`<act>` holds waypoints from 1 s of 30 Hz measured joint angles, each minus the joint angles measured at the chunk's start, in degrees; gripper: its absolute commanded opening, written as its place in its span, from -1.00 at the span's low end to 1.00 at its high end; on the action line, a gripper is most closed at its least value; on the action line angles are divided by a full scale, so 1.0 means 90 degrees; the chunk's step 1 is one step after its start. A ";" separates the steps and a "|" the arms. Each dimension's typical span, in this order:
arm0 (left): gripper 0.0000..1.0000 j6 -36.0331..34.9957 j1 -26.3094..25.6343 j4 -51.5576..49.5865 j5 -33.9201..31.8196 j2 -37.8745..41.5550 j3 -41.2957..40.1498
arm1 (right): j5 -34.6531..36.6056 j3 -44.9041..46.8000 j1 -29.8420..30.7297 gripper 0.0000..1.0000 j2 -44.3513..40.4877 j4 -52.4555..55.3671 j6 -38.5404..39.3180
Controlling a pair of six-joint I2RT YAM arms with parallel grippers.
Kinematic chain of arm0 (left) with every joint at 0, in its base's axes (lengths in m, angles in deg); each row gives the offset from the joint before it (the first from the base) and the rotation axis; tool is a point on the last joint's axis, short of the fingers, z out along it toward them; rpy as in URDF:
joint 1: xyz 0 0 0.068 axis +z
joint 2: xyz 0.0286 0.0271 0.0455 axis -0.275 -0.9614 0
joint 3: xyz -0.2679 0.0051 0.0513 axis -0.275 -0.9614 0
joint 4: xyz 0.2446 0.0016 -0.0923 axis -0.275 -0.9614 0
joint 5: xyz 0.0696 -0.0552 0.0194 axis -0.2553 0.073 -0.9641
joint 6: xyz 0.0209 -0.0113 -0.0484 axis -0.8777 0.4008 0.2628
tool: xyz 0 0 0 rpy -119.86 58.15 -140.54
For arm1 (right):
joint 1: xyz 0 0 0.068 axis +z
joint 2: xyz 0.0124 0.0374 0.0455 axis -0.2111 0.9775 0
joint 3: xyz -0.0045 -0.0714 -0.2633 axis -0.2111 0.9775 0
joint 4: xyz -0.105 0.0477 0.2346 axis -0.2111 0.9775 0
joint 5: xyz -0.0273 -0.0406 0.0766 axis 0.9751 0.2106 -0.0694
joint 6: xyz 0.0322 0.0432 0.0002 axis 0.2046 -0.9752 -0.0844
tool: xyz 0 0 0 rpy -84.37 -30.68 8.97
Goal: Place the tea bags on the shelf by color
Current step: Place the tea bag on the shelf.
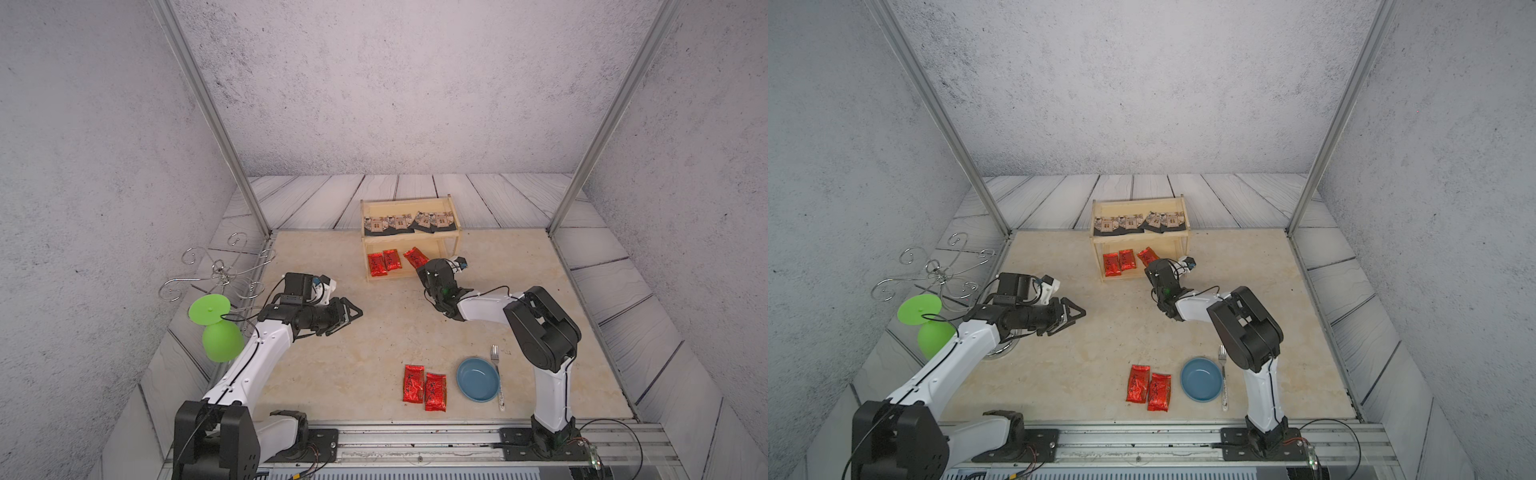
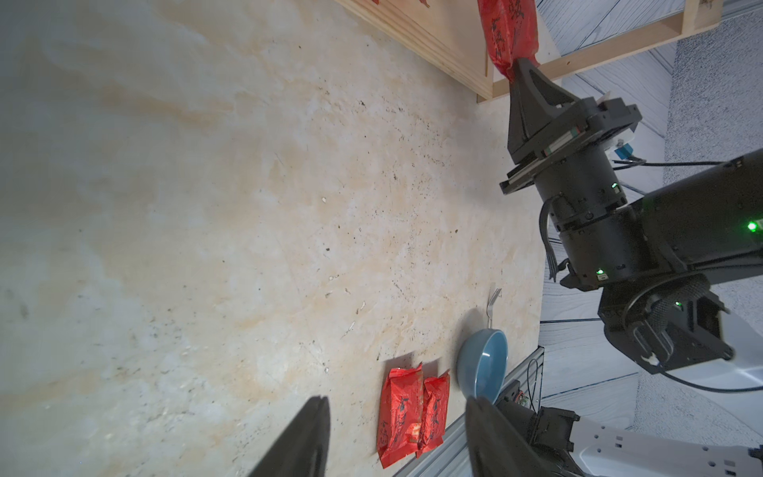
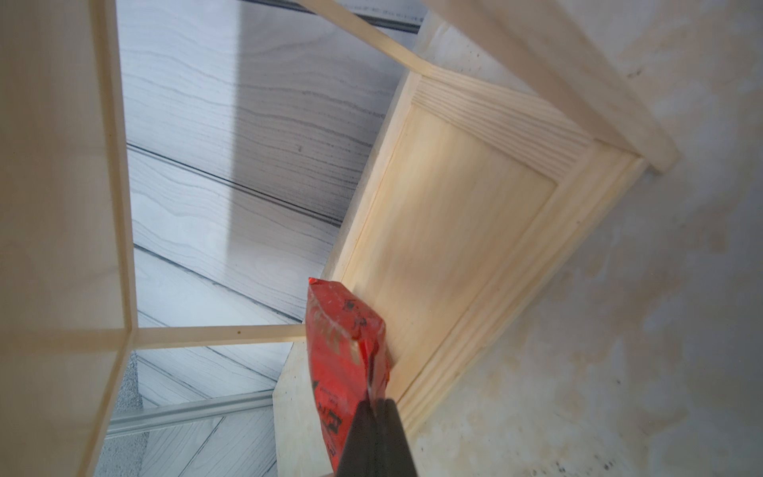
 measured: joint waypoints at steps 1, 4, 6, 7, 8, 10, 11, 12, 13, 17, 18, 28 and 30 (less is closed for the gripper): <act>0.15 -0.0002 0.0000 -0.0007 0.0012 0.0000 0.0000 | 0.0036 -0.0095 0.0000 -1.00 0.0066 0.0015 -0.0027; 0.14 -0.0012 0.0000 -0.0029 0.0046 0.0000 0.0000 | 0.0155 -0.0381 0.0000 -0.98 0.0304 0.0032 -0.0129; 0.14 -0.0019 0.0000 -0.0039 0.0068 0.0000 0.0000 | 0.0209 -0.0522 0.0000 -0.97 0.0449 0.0073 -0.0197; 0.14 -0.0019 0.0000 -0.0036 0.0078 0.0000 0.0000 | 0.0238 -0.0573 0.0000 -0.96 0.0505 0.0087 -0.0223; 0.14 -0.0019 0.0000 -0.0036 0.0092 0.0000 0.0000 | 0.0272 -0.0631 0.0000 -0.96 0.0573 0.0104 -0.0253; 0.14 -0.0022 0.0000 -0.0039 0.0107 0.0000 0.0000 | 0.0301 -0.0733 0.0002 -0.95 0.0695 0.0134 -0.0287; 0.13 -0.0019 0.0000 -0.0039 0.0109 0.0000 0.0000 | 0.0316 -0.0792 0.0005 -0.96 0.0758 0.0160 -0.0308; 0.13 -0.0019 0.0000 -0.0041 0.0112 0.0000 0.0000 | 0.0335 -0.0840 0.0012 -0.95 0.0816 0.0194 -0.0342; 0.13 -0.0019 0.0000 -0.0041 0.0112 0.0000 0.0000 | 0.0350 -0.0891 0.0017 -0.95 0.0867 0.0228 -0.0369; 0.13 -0.0022 0.0000 -0.0046 0.0114 0.0000 0.0000 | 0.0432 -0.1115 0.0034 -0.92 0.1076 0.0325 -0.0430; 0.13 -0.0019 0.0000 -0.0046 0.0117 0.0000 0.0000 | 0.0440 -0.1178 0.0034 -0.91 0.1137 0.0338 -0.0444; 0.12 -0.0019 0.0000 -0.0058 0.0163 0.0000 0.0000 | 0.0471 -0.1518 0.0070 -0.87 0.1438 0.0440 -0.0580; 0.12 -0.0019 0.0000 -0.0061 0.0165 0.0000 0.0000 | 0.0491 -0.1600 0.0070 -0.85 0.1484 0.0454 -0.0605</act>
